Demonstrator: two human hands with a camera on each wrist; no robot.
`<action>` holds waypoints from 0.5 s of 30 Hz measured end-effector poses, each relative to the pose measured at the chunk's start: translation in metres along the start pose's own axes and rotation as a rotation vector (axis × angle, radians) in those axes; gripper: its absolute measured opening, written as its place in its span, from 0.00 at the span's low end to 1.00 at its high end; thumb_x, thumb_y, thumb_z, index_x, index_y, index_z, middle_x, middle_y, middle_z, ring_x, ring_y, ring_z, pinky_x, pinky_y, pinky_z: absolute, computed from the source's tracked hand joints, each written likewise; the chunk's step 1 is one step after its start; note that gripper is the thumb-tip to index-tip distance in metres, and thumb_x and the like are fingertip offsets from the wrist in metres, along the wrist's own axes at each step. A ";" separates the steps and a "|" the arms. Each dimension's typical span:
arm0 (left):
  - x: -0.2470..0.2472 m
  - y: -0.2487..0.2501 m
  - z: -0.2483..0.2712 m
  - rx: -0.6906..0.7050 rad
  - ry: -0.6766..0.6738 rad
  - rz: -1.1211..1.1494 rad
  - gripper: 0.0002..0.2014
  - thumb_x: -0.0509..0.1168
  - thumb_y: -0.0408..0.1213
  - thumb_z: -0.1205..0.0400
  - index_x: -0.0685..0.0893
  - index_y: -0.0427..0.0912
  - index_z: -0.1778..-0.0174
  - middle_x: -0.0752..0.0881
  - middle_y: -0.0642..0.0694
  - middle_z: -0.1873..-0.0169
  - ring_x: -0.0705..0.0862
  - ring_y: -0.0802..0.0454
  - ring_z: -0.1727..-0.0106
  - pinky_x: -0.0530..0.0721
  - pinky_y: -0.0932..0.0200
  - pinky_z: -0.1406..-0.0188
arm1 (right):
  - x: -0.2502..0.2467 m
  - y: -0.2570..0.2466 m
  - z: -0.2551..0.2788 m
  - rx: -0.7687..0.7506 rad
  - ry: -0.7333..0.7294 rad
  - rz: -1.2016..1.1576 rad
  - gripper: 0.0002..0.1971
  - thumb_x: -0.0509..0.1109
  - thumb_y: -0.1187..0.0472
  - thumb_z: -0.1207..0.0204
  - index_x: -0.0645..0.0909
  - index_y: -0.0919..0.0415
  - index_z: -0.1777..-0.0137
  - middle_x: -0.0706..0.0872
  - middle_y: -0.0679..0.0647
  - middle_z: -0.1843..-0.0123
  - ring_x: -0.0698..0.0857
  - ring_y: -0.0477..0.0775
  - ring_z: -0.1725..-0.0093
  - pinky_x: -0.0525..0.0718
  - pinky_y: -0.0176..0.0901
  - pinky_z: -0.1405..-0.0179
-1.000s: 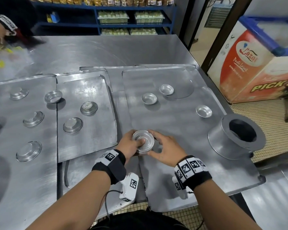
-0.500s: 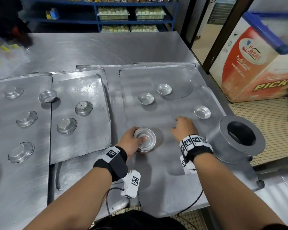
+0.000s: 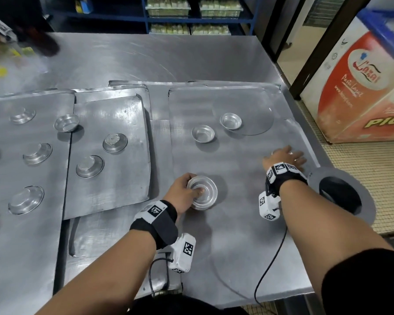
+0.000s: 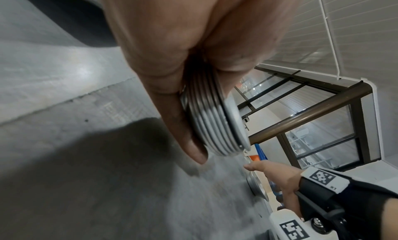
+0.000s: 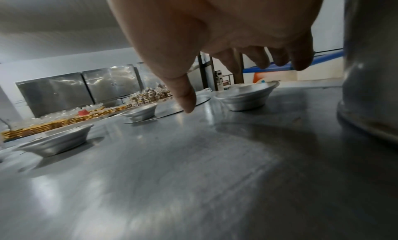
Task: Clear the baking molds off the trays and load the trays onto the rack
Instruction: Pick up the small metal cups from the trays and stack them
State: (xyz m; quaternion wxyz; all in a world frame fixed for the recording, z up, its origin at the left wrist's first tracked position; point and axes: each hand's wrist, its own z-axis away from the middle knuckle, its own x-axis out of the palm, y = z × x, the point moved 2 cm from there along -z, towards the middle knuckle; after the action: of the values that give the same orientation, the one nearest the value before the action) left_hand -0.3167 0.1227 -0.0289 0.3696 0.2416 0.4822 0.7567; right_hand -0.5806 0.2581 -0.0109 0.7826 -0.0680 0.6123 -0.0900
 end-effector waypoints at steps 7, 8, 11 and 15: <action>-0.010 -0.003 0.001 0.014 0.075 0.023 0.16 0.66 0.13 0.25 0.83 0.40 0.52 0.86 0.46 0.63 0.83 0.52 0.63 0.82 0.59 0.58 | 0.000 0.003 -0.022 0.076 0.005 -0.013 0.46 0.74 0.48 0.27 0.52 0.61 0.17 0.61 0.68 0.19 0.60 0.71 0.20 0.63 0.70 0.25; -0.011 -0.003 0.001 0.012 0.082 0.031 0.16 0.66 0.13 0.25 0.83 0.40 0.53 0.86 0.45 0.63 0.83 0.52 0.62 0.82 0.59 0.57 | -0.001 0.004 -0.022 0.078 0.016 -0.014 0.43 0.74 0.49 0.27 0.55 0.62 0.19 0.65 0.68 0.21 0.63 0.71 0.22 0.66 0.68 0.27; -0.015 -0.002 0.002 0.001 0.084 0.040 0.16 0.66 0.14 0.24 0.83 0.41 0.52 0.87 0.44 0.61 0.84 0.49 0.60 0.82 0.55 0.54 | -0.005 0.002 -0.013 0.064 0.017 -0.034 0.41 0.77 0.52 0.30 0.62 0.65 0.23 0.68 0.67 0.24 0.68 0.69 0.25 0.70 0.65 0.29; -0.021 -0.004 0.005 -0.015 0.084 0.050 0.14 0.70 0.19 0.24 0.84 0.43 0.51 0.87 0.42 0.59 0.85 0.45 0.55 0.82 0.50 0.51 | -0.003 -0.006 0.004 -0.020 -0.078 -0.103 0.41 0.83 0.49 0.49 0.79 0.64 0.34 0.81 0.65 0.36 0.84 0.65 0.39 0.86 0.53 0.43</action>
State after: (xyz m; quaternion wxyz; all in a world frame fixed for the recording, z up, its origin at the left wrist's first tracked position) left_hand -0.2990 0.1099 -0.0308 0.3319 0.2186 0.4853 0.7788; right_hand -0.5776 0.2530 -0.0056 0.7995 -0.1106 0.5779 -0.1211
